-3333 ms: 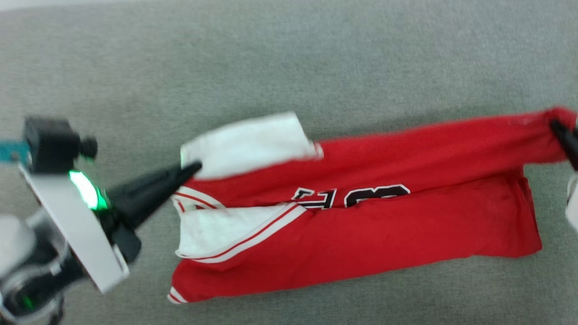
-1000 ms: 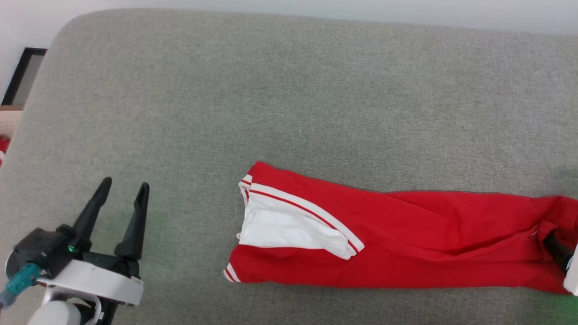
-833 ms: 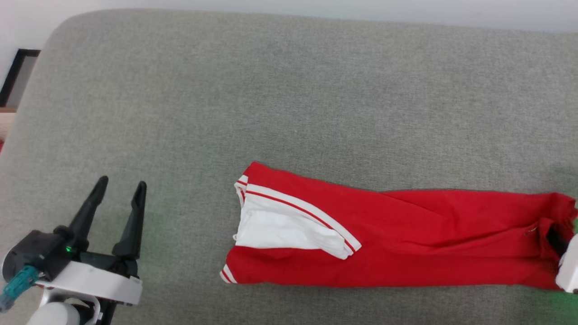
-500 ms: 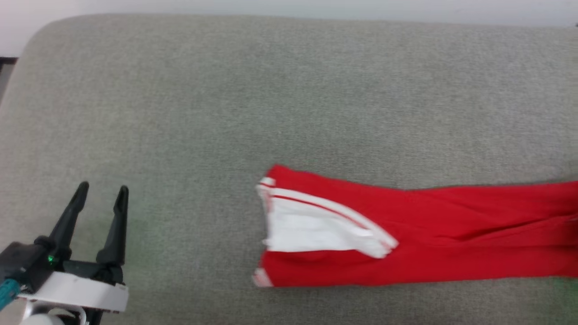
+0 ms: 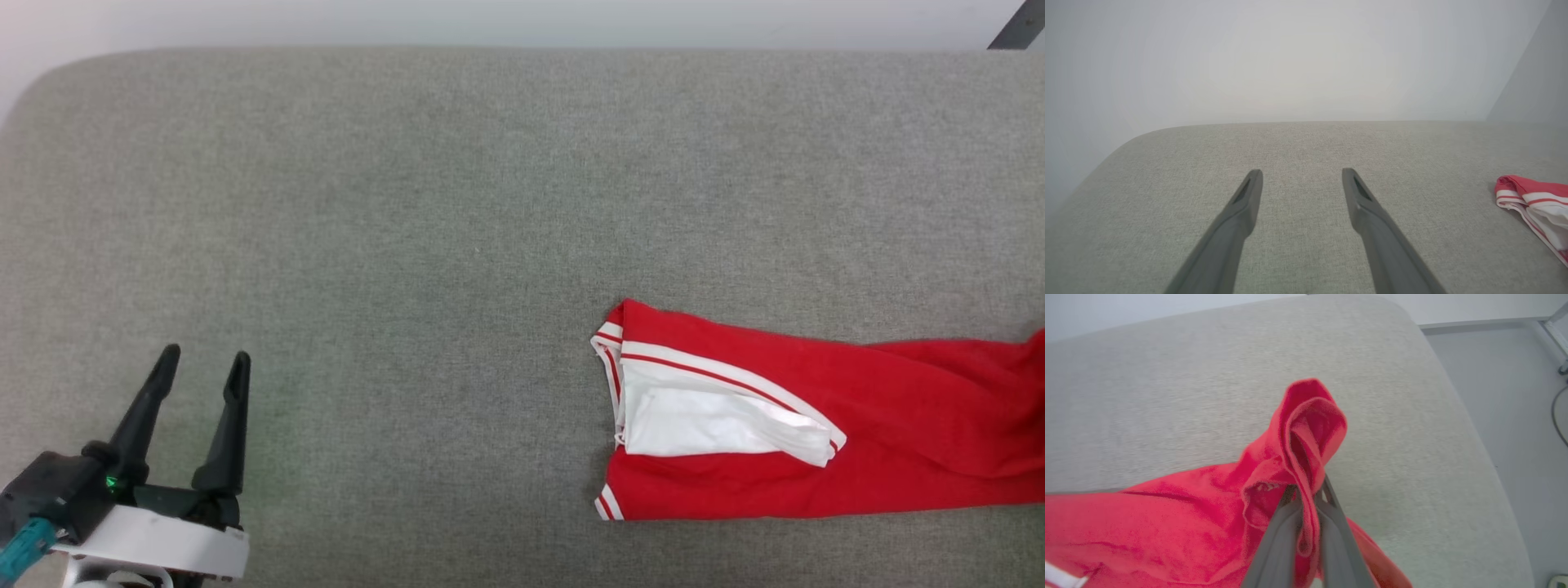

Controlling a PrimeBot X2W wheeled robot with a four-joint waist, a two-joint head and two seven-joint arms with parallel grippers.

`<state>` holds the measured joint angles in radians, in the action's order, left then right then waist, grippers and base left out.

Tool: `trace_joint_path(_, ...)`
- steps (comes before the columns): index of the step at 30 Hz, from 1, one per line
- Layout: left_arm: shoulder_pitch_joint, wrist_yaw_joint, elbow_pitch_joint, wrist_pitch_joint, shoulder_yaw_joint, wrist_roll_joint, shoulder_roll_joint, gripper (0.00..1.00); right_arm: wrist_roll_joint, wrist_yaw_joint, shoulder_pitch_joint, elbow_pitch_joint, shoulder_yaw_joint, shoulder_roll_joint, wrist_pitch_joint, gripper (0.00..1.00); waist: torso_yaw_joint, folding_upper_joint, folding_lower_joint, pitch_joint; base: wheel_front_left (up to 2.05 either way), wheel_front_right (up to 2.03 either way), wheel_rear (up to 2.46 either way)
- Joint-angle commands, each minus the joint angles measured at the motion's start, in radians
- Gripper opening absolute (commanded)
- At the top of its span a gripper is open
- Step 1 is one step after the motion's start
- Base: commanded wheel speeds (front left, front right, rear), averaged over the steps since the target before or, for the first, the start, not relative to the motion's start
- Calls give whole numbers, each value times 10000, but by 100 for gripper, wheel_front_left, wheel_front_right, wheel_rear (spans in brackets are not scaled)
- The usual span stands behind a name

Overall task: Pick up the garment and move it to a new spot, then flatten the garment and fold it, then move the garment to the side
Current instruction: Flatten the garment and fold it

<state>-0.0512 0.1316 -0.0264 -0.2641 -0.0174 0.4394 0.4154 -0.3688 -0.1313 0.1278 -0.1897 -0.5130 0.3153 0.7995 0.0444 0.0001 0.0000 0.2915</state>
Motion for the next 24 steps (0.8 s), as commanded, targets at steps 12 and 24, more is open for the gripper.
trace_joint_path(12, 30, -23, -285, 9, -24, 160, -530, 100, -774, 15, -30, -1893, 5732, -778, -250, 0, 201, -1, 0, -342, 0, 0, 0)
trace_joint_path(24, -430, -23, -506, 10, -548, 475, -1047, 100, -133, 13, 1816, 417, 8972, -886, -687, 0, 1141, -1, 0, -5, 0, 0, 0)
